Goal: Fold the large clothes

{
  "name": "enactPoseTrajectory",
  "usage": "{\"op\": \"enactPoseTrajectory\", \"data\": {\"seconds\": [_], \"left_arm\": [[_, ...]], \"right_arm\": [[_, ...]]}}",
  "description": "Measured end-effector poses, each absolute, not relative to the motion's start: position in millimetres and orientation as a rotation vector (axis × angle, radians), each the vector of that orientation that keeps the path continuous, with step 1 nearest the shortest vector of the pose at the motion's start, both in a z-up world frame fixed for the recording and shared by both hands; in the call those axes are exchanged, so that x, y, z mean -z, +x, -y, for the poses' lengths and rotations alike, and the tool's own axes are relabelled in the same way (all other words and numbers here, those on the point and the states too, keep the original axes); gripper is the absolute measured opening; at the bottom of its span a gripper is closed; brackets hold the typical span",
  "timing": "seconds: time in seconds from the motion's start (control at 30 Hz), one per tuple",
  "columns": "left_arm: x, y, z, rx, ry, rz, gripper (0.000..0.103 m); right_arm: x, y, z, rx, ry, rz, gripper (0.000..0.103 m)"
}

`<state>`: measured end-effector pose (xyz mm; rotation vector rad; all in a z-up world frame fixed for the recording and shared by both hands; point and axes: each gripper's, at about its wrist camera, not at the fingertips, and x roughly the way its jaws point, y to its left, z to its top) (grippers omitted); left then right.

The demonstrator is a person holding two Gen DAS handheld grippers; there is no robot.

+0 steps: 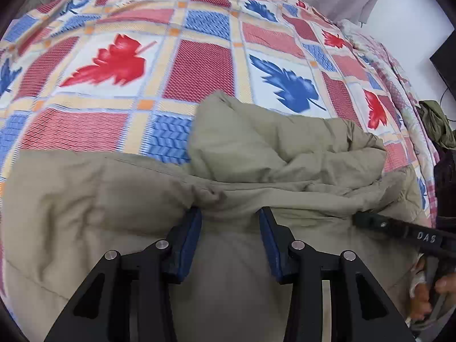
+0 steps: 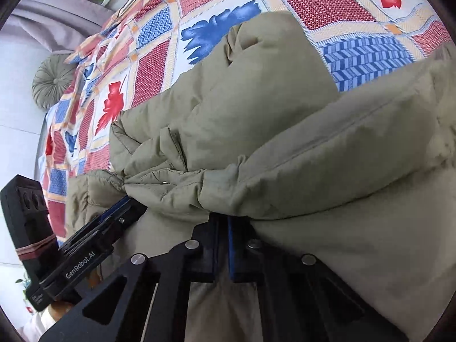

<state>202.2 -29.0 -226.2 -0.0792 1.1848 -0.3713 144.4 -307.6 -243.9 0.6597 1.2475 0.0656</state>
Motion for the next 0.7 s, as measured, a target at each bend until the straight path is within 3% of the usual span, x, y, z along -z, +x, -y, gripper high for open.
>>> {"op": "enactPoseTrajectory", "data": {"seconds": [0.13,0.23,0.43,0.63,0.7], "left_arm": [[210,204,-38,0.202,-0.100,-1.144,0.045],[227,213,-82,0.128,-0.194,-1.182,0.045],[259,232,-63,0.102,-0.079,-1.176,0.045],[263,245,-63,0.075,-0.101,-1.189,0.050],[258,243,-66,0.069,-0.098,-1.201,0.057]], "right_arm": [[217,126,350,0.045,0.537,-1.226,0.003],[207,105,399,0.219,0.475,-1.199,0.003],[243,91,451,0.301,0.634,-1.176,0.002],[257,108,450,0.344,0.560,-1.169,0.002],[257,109,450,0.346,0.561,-1.175,0.002]]}}
